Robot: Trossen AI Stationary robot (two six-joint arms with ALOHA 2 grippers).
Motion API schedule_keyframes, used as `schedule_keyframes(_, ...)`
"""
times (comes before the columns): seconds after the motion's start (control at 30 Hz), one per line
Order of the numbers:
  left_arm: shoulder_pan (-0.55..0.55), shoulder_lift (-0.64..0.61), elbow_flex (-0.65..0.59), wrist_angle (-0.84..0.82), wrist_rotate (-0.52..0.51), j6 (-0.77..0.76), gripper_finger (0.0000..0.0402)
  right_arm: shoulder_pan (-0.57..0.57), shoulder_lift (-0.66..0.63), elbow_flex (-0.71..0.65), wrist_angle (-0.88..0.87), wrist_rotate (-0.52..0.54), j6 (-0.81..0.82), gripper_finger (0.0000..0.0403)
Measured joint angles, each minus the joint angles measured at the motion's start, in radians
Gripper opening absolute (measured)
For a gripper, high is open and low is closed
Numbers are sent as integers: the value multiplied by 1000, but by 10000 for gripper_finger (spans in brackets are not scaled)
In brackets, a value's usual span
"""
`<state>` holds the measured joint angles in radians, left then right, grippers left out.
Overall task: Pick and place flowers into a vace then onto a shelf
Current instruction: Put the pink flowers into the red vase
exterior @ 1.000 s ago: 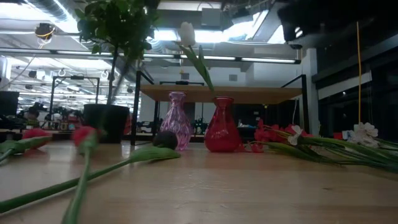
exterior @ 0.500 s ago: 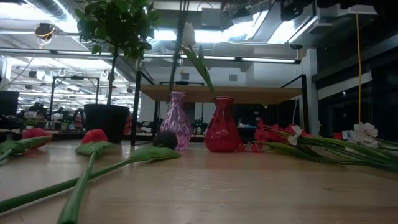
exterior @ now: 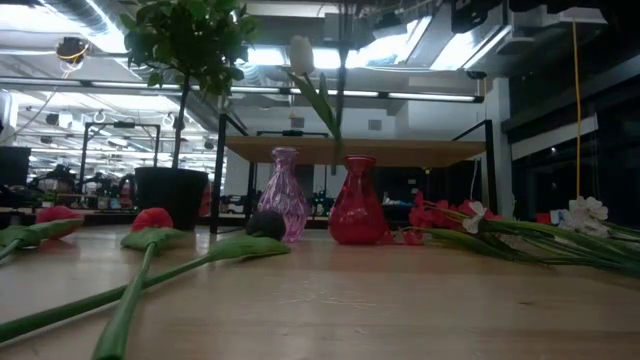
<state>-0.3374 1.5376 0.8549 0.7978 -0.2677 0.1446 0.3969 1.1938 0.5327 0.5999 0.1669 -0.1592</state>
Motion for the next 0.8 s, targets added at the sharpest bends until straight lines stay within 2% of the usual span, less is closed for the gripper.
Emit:
schedule_keyframes(0.23,7,21,51,-8,23,43,3,0,29,0,45,-1,-30,25)
schedule_keyframes(0.57,36,18,63,-9,23,44,3,-13,126,0,226,-3,-52,128)
schedule_keyframes(0.8,64,18,63,-10,48,35,3,-75,219,48,247,-1,15,150)
